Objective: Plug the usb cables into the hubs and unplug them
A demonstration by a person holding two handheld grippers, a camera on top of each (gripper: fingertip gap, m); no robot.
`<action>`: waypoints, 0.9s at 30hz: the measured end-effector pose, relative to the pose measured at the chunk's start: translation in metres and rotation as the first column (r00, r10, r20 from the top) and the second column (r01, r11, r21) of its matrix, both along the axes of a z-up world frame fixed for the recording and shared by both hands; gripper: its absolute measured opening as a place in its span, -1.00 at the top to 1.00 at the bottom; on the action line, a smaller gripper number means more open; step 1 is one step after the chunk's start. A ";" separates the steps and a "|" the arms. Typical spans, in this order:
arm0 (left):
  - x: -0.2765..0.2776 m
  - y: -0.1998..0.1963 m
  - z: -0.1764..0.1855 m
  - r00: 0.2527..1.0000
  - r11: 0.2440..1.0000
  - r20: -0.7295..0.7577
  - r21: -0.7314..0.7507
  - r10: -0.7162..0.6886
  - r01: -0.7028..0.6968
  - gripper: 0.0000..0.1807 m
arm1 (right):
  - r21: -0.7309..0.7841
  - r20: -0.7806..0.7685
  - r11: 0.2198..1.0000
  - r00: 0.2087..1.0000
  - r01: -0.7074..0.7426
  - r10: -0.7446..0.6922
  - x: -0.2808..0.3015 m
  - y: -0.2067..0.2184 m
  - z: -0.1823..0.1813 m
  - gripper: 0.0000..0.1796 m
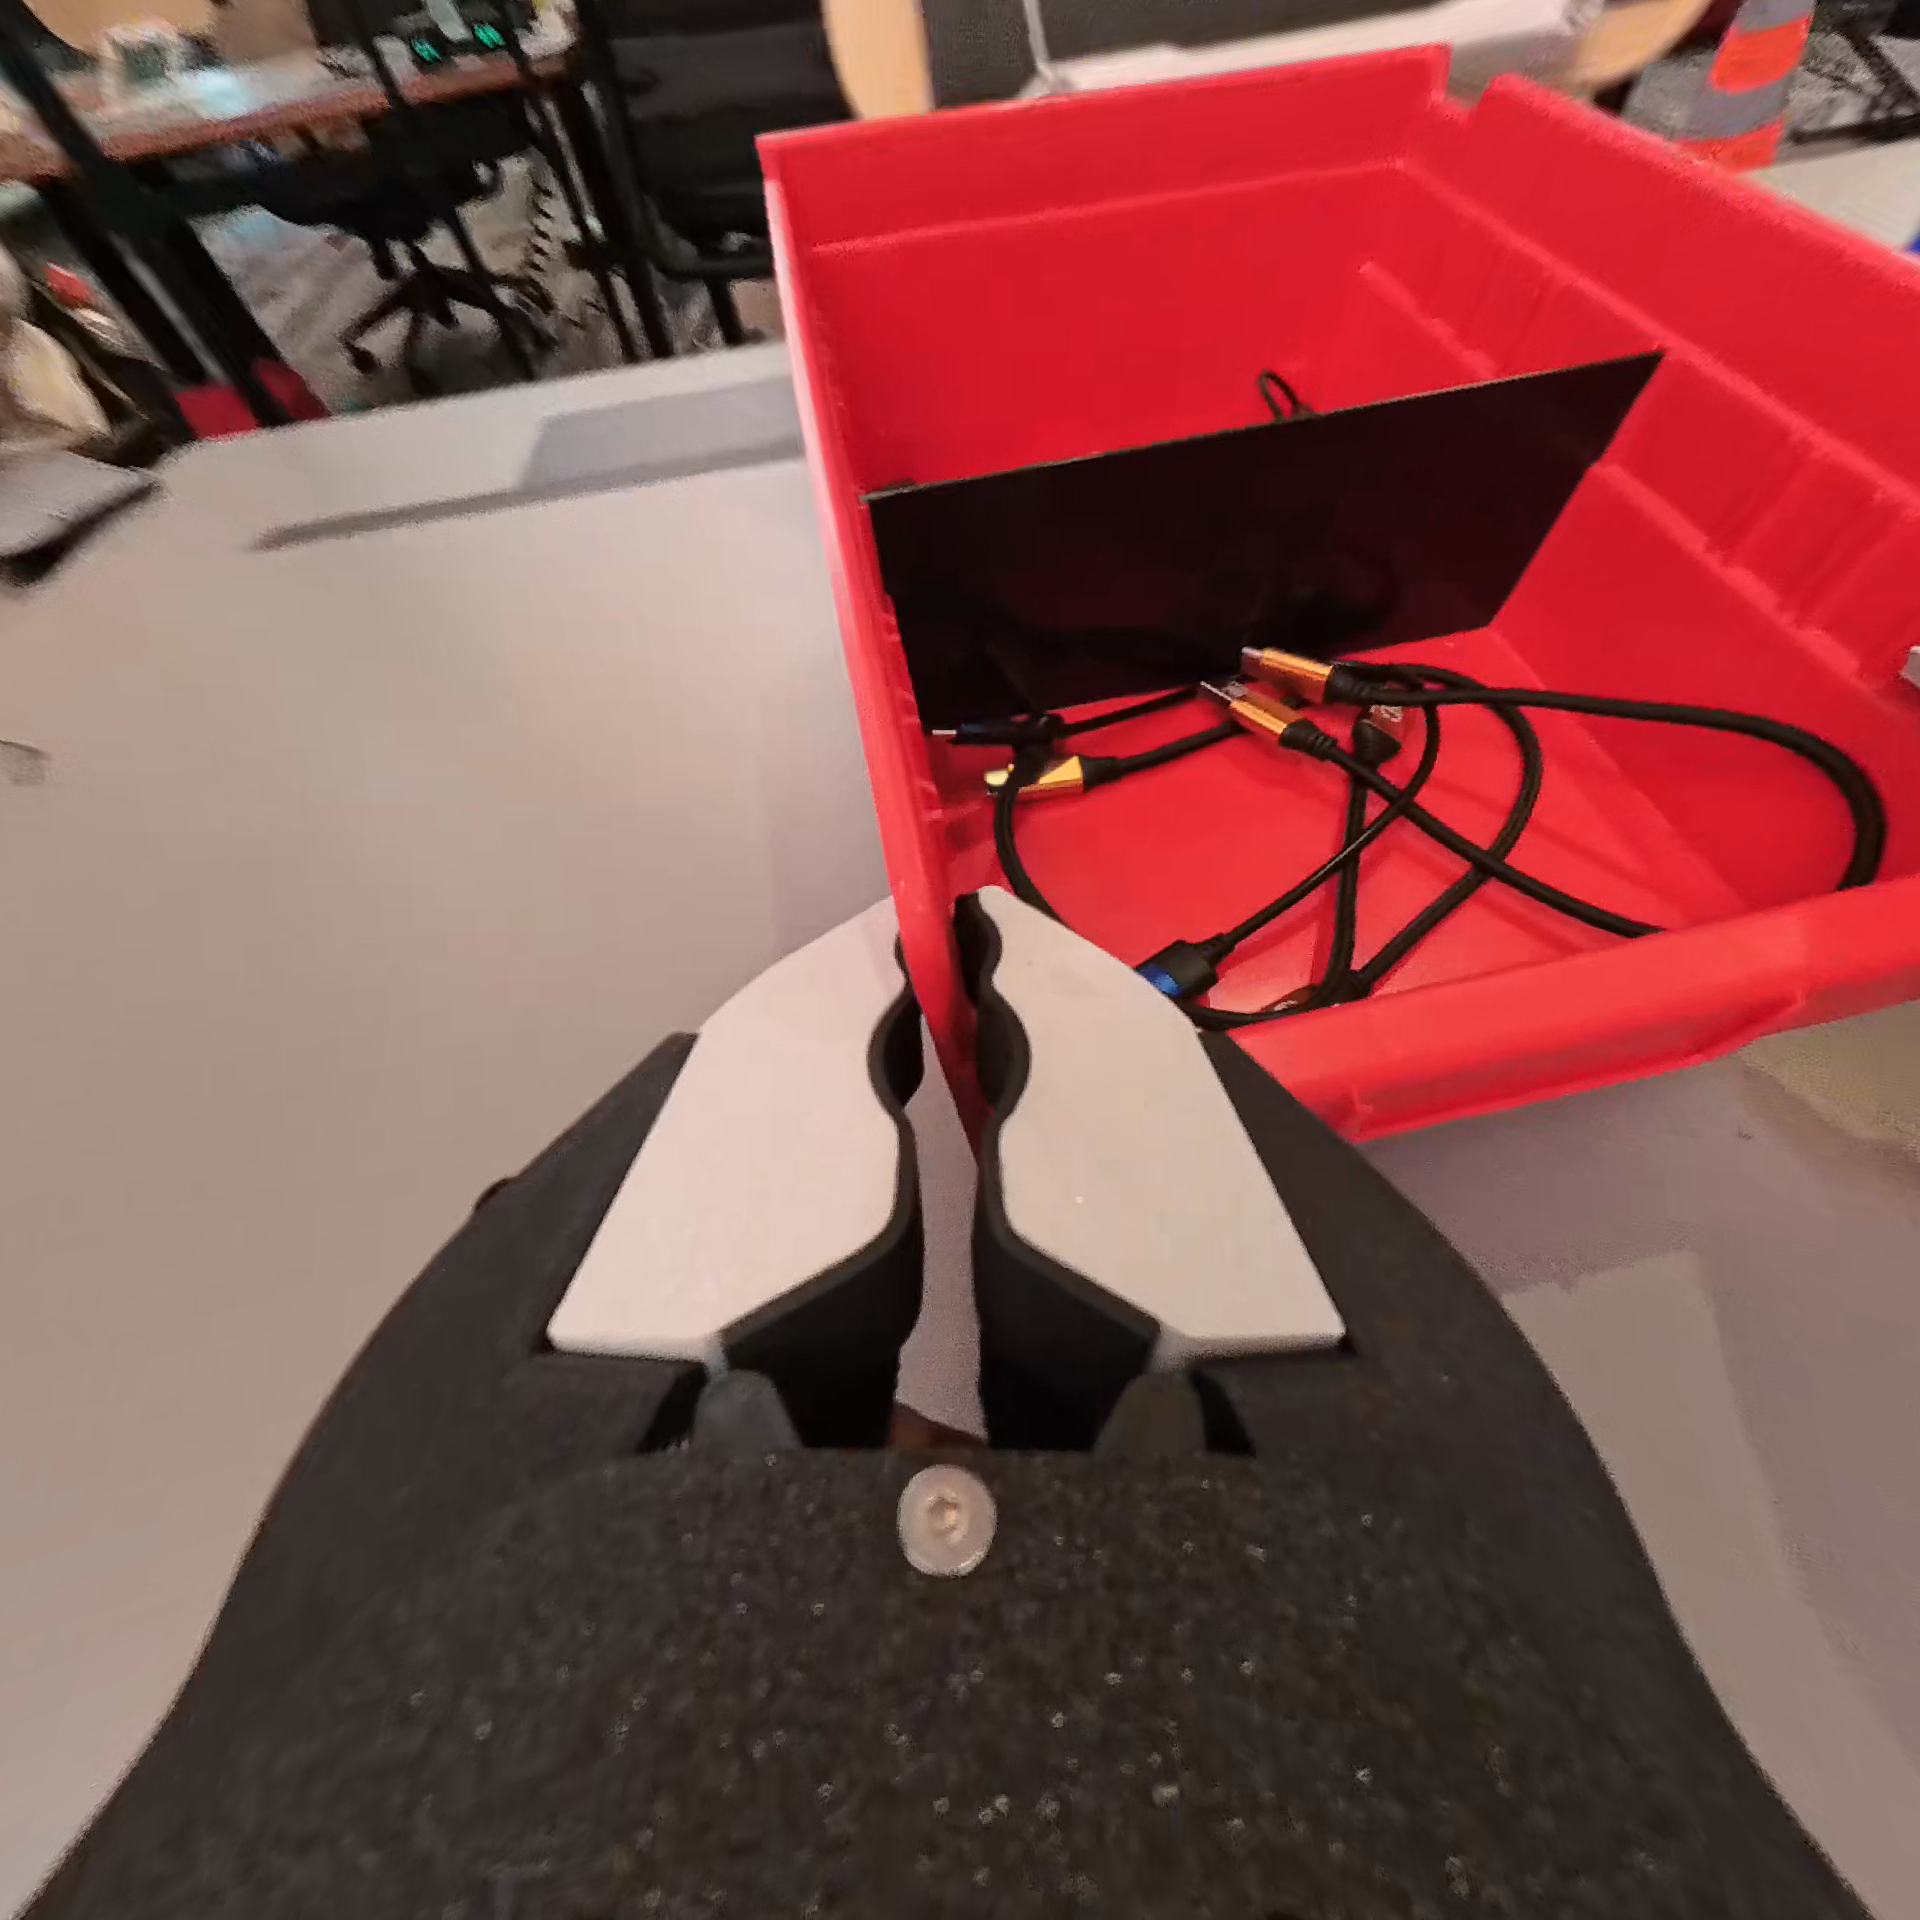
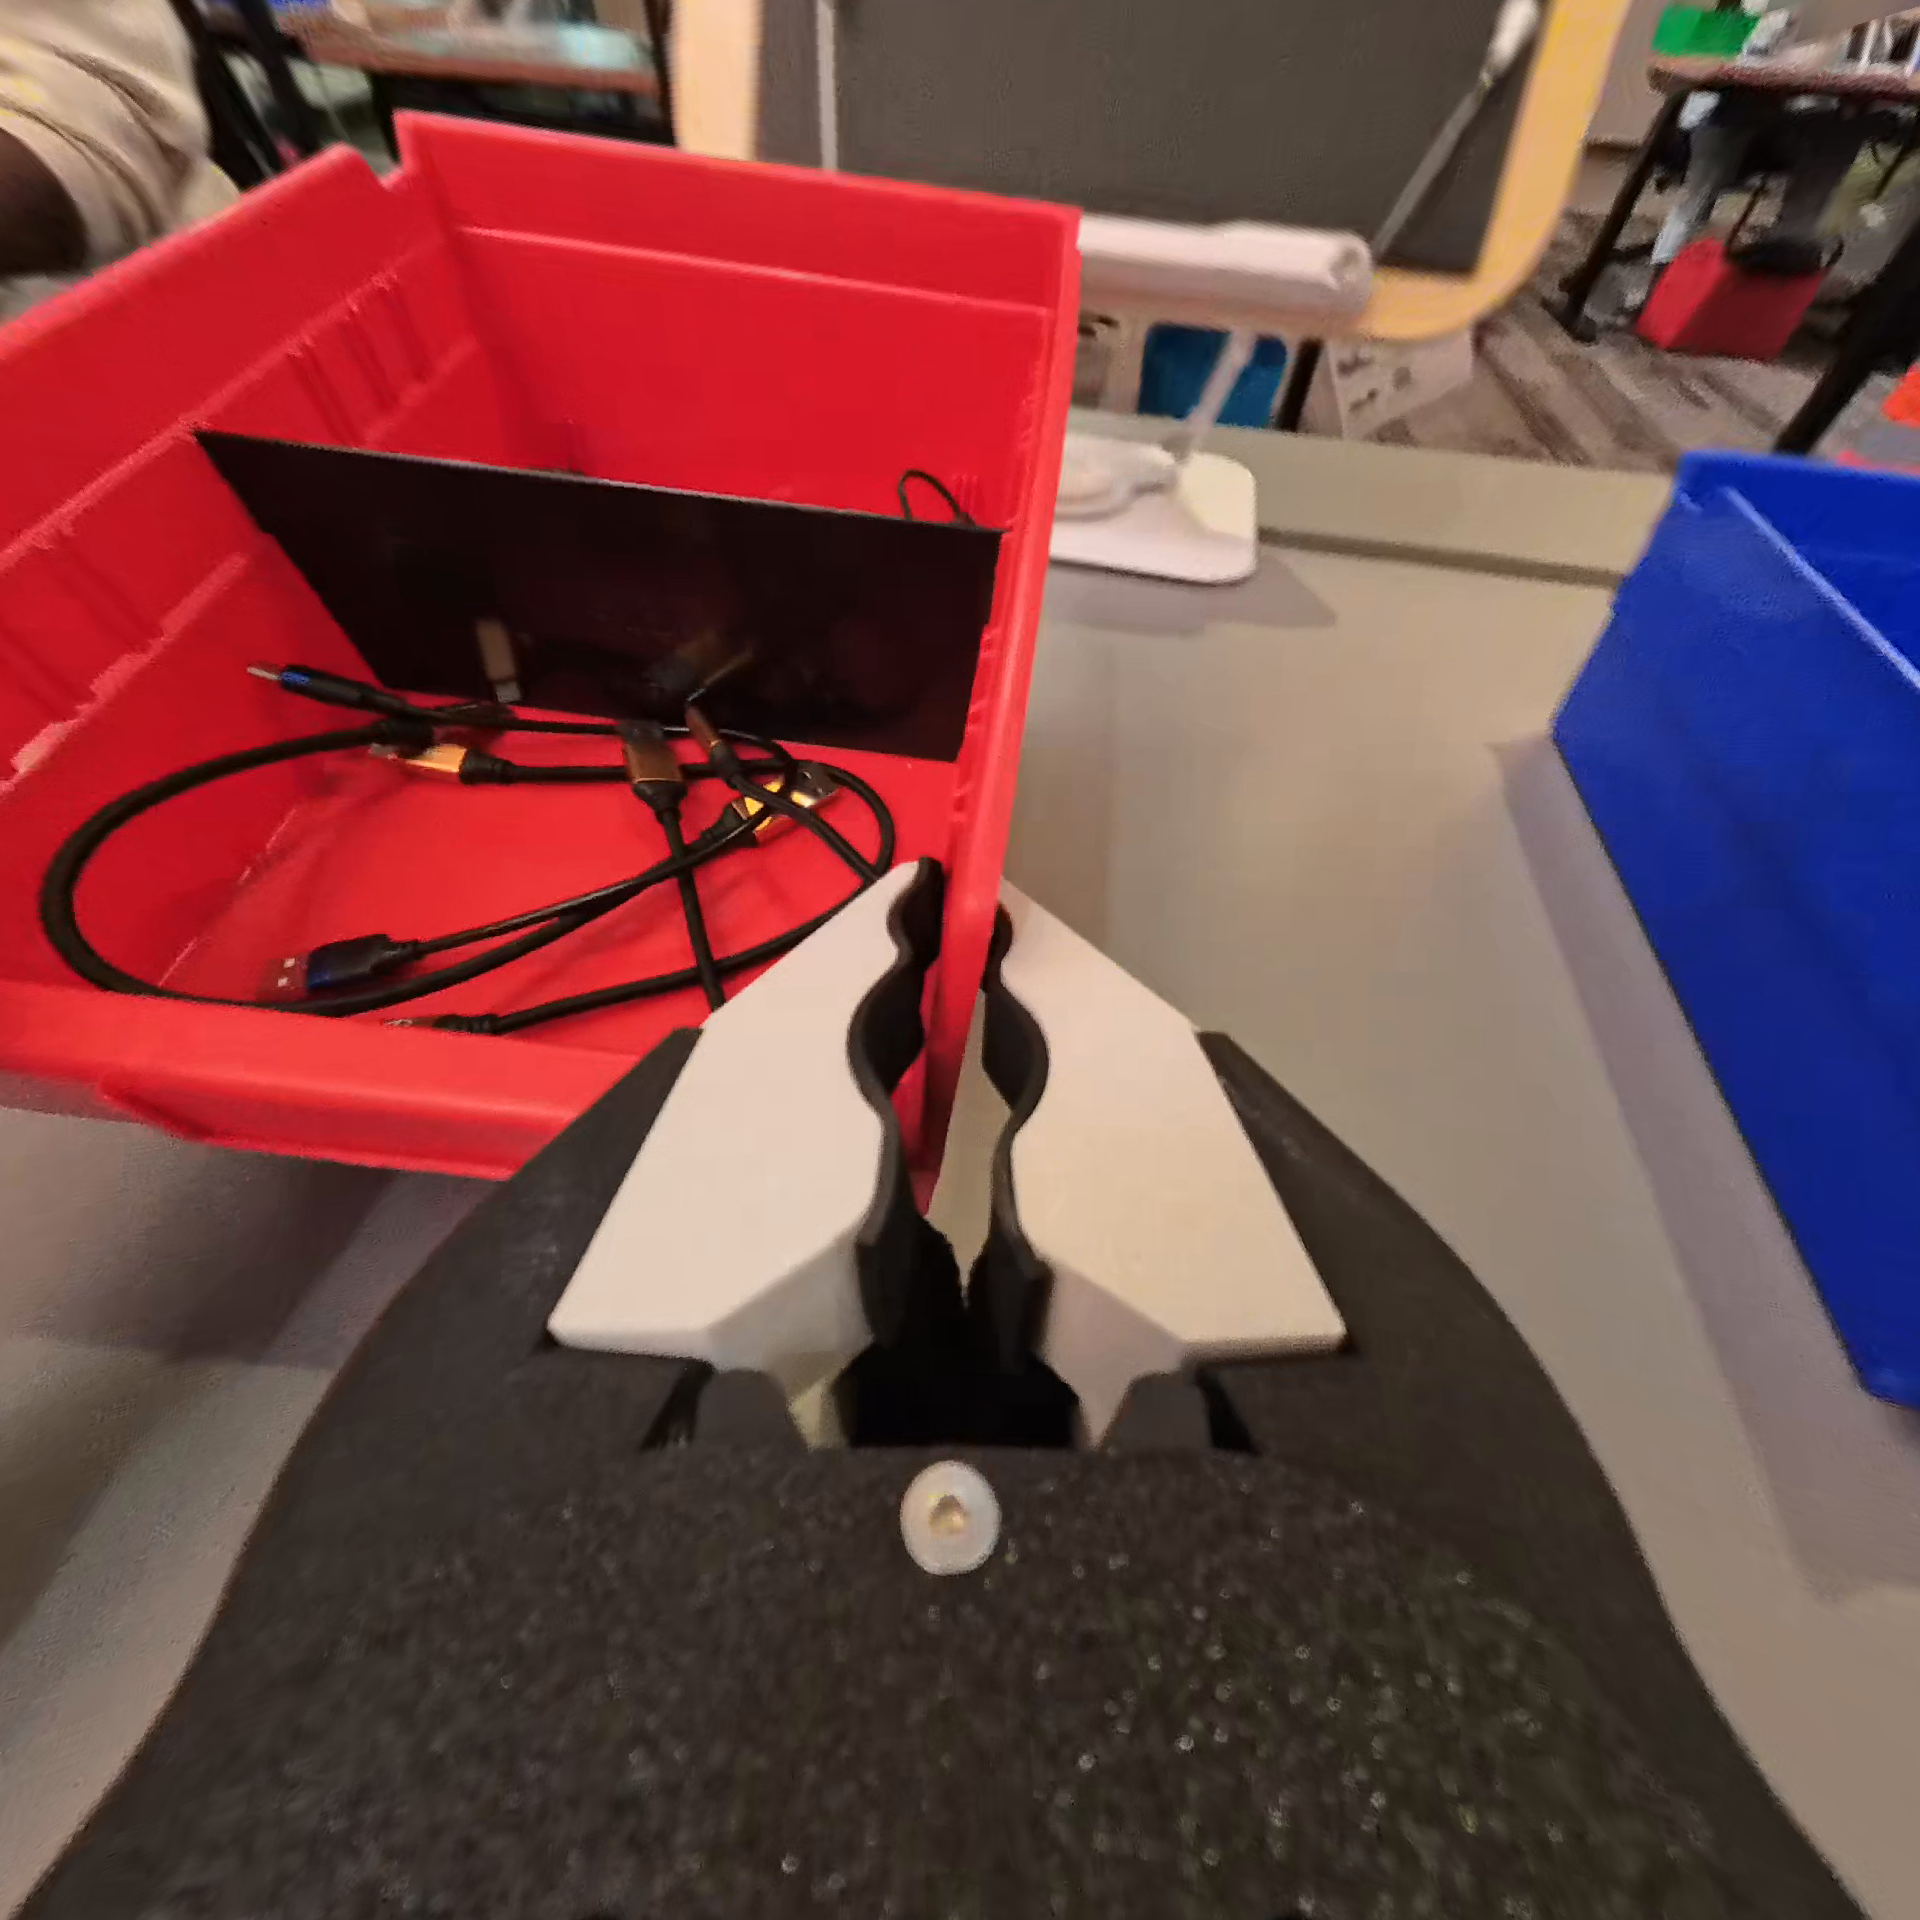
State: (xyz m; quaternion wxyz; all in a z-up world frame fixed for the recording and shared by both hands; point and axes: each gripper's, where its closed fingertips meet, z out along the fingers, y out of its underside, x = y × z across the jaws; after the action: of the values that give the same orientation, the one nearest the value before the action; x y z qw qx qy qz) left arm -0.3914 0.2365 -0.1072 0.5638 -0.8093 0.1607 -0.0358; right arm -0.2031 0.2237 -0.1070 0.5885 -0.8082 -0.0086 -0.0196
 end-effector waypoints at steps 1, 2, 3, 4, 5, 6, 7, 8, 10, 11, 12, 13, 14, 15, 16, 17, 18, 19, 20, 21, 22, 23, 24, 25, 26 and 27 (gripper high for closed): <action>-0.015 0.002 0.006 1.000 1.000 -0.013 0.019 0.017 -0.016 0.96 | 0.016 -0.001 1.000 1.000 -0.012 0.012 -0.015 0.003 0.005 0.97; -0.031 0.004 0.011 0.999 0.999 -0.021 0.031 0.030 -0.030 0.96 | 0.027 -0.004 0.999 1.000 -0.029 0.029 -0.032 0.007 0.009 0.97; -0.049 0.005 0.014 0.999 0.998 -0.020 0.039 0.042 -0.041 0.96 | 0.029 -0.006 0.999 0.999 -0.045 0.045 -0.051 0.009 0.011 0.97; -0.068 0.005 0.014 0.999 0.998 -0.016 0.038 0.047 -0.046 0.96 | 0.030 -0.004 0.998 0.998 -0.057 0.058 -0.070 0.011 0.012 0.97; -0.086 0.005 0.012 0.999 0.999 -0.004 0.029 0.046 -0.046 0.96 | 0.031 0.004 0.997 0.997 -0.072 0.072 -0.089 0.014 0.012 0.97; -0.105 0.004 0.009 0.999 0.999 0.016 0.016 0.044 -0.044 0.96 | 0.020 0.009 0.996 0.996 -0.092 0.092 -0.108 0.016 0.009 0.96; -0.123 0.004 0.005 0.999 0.999 0.026 0.002 0.048 -0.048 0.96 | 0.003 0.008 0.993 0.993 -0.115 0.115 -0.128 0.017 0.005 0.96; -0.142 0.004 0.000 0.998 0.998 0.017 -0.017 0.057 -0.056 0.96 | -0.018 0.014 0.991 0.991 -0.136 0.136 -0.145 0.019 -0.002 0.96; -0.171 0.010 -0.010 0.998 0.996 -0.014 -0.053 0.067 -0.068 0.96 | -0.079 0.015 0.982 0.985 -0.169 0.171 -0.174 0.021 -0.019 0.95; -0.182 0.014 -0.017 0.997 0.995 -0.033 -0.076 0.069 -0.072 0.96 | -0.120 -0.002 0.975 0.982 -0.186 0.187 -0.185 0.023 -0.031 0.94; -0.190 0.019 -0.026 0.997 0.991 -0.040 -0.111 0.072 -0.076 0.96 | -0.079 -0.020 0.976 0.979 -0.203 0.202 -0.192 0.026 -0.028 0.91; -0.194 0.024 -0.031 0.997 0.990 -0.020 -0.125 0.069 -0.071 0.94 | -0.080 -0.013 0.977 0.980 -0.197 0.197 -0.195 0.028 -0.029 0.90; -0.194 0.029 -0.030 0.998 0.992 0.022 -0.115 0.063 -0.060 0.95 | -0.082 -0.003 0.977 0.981 -0.195 0.195 -0.196 0.030 -0.030 0.89; -0.195 0.032 -0.030 0.996 0.991 0.055 -0.119 0.069 -0.062 0.96 | -0.087 -0.015 0.975 0.979 -0.205 0.205 -0.198 0.031 -0.029 0.88; -0.196 0.034 -0.030 0.994 0.990 0.078 -0.119 0.081 -0.072 0.96 | -0.100 -0.057 0.968 0.973 -0.230 0.225 -0.200 0.031 -0.030 0.85; -0.197 0.037 -0.029 0.990 0.989 0.095 -0.117 0.100 -0.089 0.97 | -0.107 -0.111 0.957 0.960 -0.269 0.257 -0.203 0.031 -0.029 0.82; -0.198 0.039 -0.029 0.988 0.988 0.104 -0.117 0.115 -0.102 0.97 | -0.123 -0.150 0.941 0.943 -0.316 0.297 -0.205 0.029 -0.029 0.79; -0.199 0.040 -0.029 0.987 0.987 0.109 -0.119 0.118 -0.105 0.97 | -0.152 -0.174 0.915 0.921 -0.374 0.348 -0.206 0.023 -0.031 0.79; -0.198 0.042 -0.029 0.987 0.987 0.115 -0.122 0.117 -0.103 0.97 | -0.178 -0.191 0.879 0.891 -0.443 0.411 -0.206 0.014 -0.032 0.75; -0.197 0.044 -0.029 0.986 0.987 0.124 -0.124 0.115 -0.099 0.97 | -0.189 -0.203 0.834 0.852 -0.518 0.483 -0.205 0.002 -0.032 0.69; -0.197 0.046 -0.029 0.984 0.987 0.133 -0.125 0.116 -0.099 0.97 | -0.190 -0.204 0.787 0.808 -0.586 0.552 -0.201 -0.012 -0.031 0.57; -0.196 0.049 -0.029 0.983 0.987 0.141 -0.128 0.119 -0.101 0.97 | -0.190 -0.206 0.733 0.757 -0.653 0.620 -0.194 -0.029 -0.031 0.51; -0.196 0.051 -0.029 0.982 0.986 0.147 -0.133 0.122 -0.103 0.97 | -0.183 -0.209 0.676 0.700 -0.714 0.683 -0.185 -0.048 -0.030 0.52; -0.197 0.053 -0.028 0.981 0.985 0.149 -0.137 0.128 -0.107 0.97 | -0.173 -0.200 0.635 0.658 -0.753 0.726 -0.170 -0.066 -0.030 0.50; -0.198 0.054 -0.025 0.980 0.984 0.145 -0.137 0.138 -0.118 0.89 | -0.165 -0.174 0.624 0.646 -0.764 0.744 -0.149 -0.080 -0.031 0.44; -0.200 0.053 -0.020 0.977 0.982 0.139 -0.127 0.161 -0.143 0.71 | -0.157 -0.135 0.627 0.645 -0.763 0.752 -0.126 -0.093 -0.031 0.44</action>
State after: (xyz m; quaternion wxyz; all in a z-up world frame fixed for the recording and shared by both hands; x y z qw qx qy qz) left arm -0.5917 0.2891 -0.1268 0.5273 -0.8457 0.0534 -0.0620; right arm -0.3290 0.1308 -0.1384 0.4580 -0.7844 -0.3329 0.2532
